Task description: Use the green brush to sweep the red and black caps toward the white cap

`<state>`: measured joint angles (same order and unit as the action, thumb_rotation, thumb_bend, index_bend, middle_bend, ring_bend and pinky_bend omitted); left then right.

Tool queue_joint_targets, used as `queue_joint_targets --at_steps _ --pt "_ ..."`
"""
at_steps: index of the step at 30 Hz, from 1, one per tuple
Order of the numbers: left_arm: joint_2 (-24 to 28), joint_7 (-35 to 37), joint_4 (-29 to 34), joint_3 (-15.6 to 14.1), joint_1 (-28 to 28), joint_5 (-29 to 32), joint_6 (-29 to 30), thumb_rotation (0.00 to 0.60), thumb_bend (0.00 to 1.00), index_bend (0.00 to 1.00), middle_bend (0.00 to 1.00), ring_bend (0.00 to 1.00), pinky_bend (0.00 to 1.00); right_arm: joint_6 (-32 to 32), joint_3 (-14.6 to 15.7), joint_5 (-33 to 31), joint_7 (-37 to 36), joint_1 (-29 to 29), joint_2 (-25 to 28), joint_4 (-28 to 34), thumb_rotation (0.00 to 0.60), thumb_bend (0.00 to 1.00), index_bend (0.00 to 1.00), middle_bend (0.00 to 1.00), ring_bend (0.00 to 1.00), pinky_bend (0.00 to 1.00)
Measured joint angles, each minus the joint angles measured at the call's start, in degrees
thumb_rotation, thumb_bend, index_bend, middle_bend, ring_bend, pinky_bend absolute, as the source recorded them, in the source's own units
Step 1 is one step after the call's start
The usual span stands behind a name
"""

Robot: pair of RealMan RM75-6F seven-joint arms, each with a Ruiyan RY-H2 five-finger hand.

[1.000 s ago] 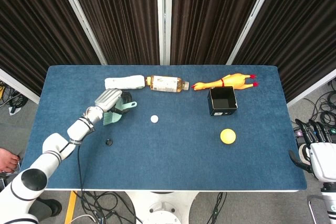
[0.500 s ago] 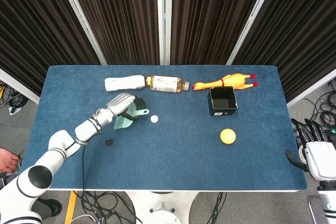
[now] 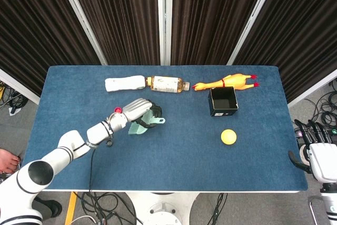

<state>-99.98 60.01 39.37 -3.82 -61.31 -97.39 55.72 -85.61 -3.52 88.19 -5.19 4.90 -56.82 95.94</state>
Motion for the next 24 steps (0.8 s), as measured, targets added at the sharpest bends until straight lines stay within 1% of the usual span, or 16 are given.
queue_joint_targets --at_steps 4,7,11,14,17,21,24 --pt "4.0 -2.7 2.5 0.8 0.6 1.8 -0.2 0.600 0.41 0.54 0.62 0.43 0.34 0.2 -0.1 0.3 -0.5 0.3 0.0 -0.3 0.600 0.24 0.03 0.16 0.00 0.02" --pt "6.8 -3.6 3.3 1.1 2.3 3.8 -1.0 0.600 0.41 0.54 0.62 0.43 0.34 0.7 -0.1 0.5 -0.7 0.6 -0.2 -0.6 0.600 0.24 0.03 0.16 0.00 0.02" --pt "7.5 -3.7 2.0 0.7 4.2 5.4 -3.5 0.600 0.41 0.54 0.63 0.43 0.34 0.7 0.0 0.7 -0.8 0.7 -0.5 -0.7 0.600 0.24 0.03 0.16 0.00 0.02" --pt "6.4 -2.5 -0.6 0.1 5.1 6.1 -5.6 0.600 0.42 0.54 0.63 0.43 0.35 0.2 0.1 0.8 -0.7 0.4 -0.5 -0.5 0.600 0.24 0.03 0.16 0.00 0.02" --pt "4.2 -0.9 -4.2 -0.5 5.7 6.2 -7.1 0.600 0.42 0.54 0.63 0.43 0.35 0.0 0.2 0.9 -0.4 0.2 -0.4 -0.3 0.600 0.24 0.03 0.16 0.00 0.02" --pt "0.2 1.4 -9.9 -1.6 6.0 5.5 -8.4 0.600 0.42 0.55 0.63 0.43 0.35 -0.4 0.3 0.7 0.3 -0.2 0.0 0.4 0.600 0.24 0.03 0.16 0.00 0.02" --pt "-2.3 3.8 -12.7 -2.3 5.7 4.5 -8.8 0.600 0.42 0.55 0.63 0.43 0.35 -0.7 0.5 0.5 0.7 -0.7 0.1 0.9 0.600 0.24 0.03 0.16 0.00 0.02"
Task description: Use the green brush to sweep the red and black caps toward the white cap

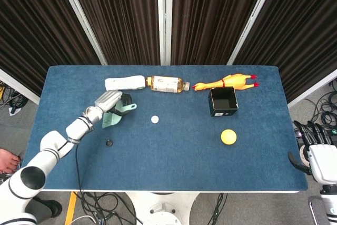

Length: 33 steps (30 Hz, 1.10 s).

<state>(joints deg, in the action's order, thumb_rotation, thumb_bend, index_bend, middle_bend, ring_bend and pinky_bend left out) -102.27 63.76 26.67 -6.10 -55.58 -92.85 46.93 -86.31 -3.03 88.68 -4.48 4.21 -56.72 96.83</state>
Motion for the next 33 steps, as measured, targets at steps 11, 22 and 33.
queue_joint_targets --at_steps 11,22,33 --pt "-3.3 4.5 -1.2 -0.7 -4.0 -2.9 2.4 0.600 0.42 0.55 0.63 0.43 0.35 -0.2 0.4 -0.8 0.1 -0.9 -0.2 -0.1 0.600 0.24 0.03 0.16 0.00 0.02" --pt "-3.6 1.7 6.2 1.2 -9.3 -3.9 4.5 0.600 0.42 0.55 0.63 0.43 0.35 0.0 0.2 -0.5 -1.6 -0.7 -0.5 -1.3 0.600 0.24 0.03 0.16 0.00 0.02" --pt "2.8 -1.7 15.1 4.7 -7.2 0.7 6.3 0.600 0.42 0.55 0.63 0.43 0.35 0.5 -0.3 -0.3 -3.8 -0.1 -0.6 -3.2 0.600 0.24 0.03 0.16 0.00 0.02"
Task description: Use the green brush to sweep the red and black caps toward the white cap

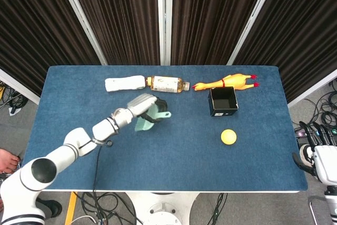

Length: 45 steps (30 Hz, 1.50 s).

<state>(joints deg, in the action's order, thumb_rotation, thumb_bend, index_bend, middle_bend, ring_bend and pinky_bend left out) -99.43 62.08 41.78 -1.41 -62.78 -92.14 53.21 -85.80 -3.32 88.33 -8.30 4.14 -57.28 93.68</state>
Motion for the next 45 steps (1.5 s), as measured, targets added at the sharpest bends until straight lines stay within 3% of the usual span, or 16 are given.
queue_joint_targets --at_steps 8,15,21,30,45 --pt "9.2 -6.2 14.1 2.6 7.8 7.6 2.0 0.600 0.42 0.55 0.63 0.43 0.35 1.9 -0.2 1.3 -1.6 2.0 -1.0 -1.6 0.600 0.24 0.03 0.16 0.00 0.02" --pt "15.0 -19.9 28.3 3.9 16.3 15.4 5.6 0.600 0.42 0.55 0.63 0.43 0.35 2.8 -0.3 1.7 -2.2 3.0 -1.4 -2.4 0.600 0.24 0.03 0.16 0.00 0.02" --pt "16.4 -33.0 37.1 4.4 22.1 21.4 9.1 0.600 0.42 0.54 0.62 0.43 0.30 3.2 -0.4 1.2 -2.7 3.3 -1.6 -2.9 0.600 0.24 0.03 0.16 0.00 0.02" --pt "12.6 -45.9 43.5 6.9 28.8 30.5 14.1 0.600 0.42 0.54 0.62 0.43 0.26 3.5 -0.4 0.9 -2.7 3.7 -1.4 -2.9 0.600 0.24 0.03 0.16 0.00 0.02" --pt "2.1 -55.2 41.5 11.8 31.5 33.7 17.2 0.600 0.42 0.54 0.62 0.43 0.26 3.4 -0.1 0.7 -2.7 3.5 -1.1 -2.7 0.600 0.24 0.03 0.16 0.00 0.02"
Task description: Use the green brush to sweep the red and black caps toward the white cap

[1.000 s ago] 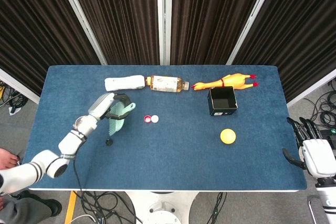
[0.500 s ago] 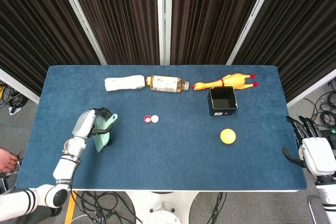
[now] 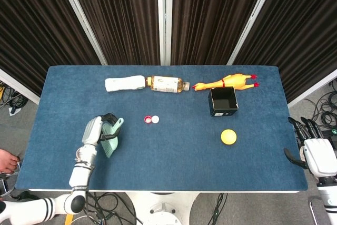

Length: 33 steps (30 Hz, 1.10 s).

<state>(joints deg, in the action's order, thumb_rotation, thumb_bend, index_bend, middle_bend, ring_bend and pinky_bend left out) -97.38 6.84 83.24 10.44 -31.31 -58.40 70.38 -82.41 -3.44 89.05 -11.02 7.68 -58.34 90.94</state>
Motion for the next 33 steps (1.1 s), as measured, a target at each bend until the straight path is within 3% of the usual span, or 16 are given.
queue_joint_targets --at_steps 9,25,29,33 --pt "-7.4 -7.4 -7.9 4.5 -3.3 0.2 0.6 0.600 0.42 0.54 0.62 0.43 0.26 0.2 0.2 -0.1 -0.6 -0.1 0.5 -0.2 0.600 0.24 0.03 0.16 0.00 0.02" --pt "-15.9 -9.4 -19.8 13.8 -14.3 -1.2 -5.1 0.600 0.42 0.54 0.62 0.43 0.26 -1.0 0.5 -0.1 -1.5 -0.9 1.0 -0.4 0.600 0.24 0.03 0.16 0.00 0.02" --pt "-16.2 -9.8 -20.0 15.2 -15.6 -1.5 -5.5 0.600 0.42 0.54 0.62 0.43 0.26 -1.1 0.4 -0.2 -1.6 -0.9 1.1 -0.3 0.600 0.24 0.03 0.16 0.00 0.02" --pt "-14.4 -10.4 -16.2 14.2 -13.9 -2.2 -4.2 0.600 0.42 0.54 0.62 0.43 0.26 -0.7 0.5 0.0 -1.6 -0.6 0.9 -0.5 0.600 0.24 0.03 0.16 0.00 0.02"
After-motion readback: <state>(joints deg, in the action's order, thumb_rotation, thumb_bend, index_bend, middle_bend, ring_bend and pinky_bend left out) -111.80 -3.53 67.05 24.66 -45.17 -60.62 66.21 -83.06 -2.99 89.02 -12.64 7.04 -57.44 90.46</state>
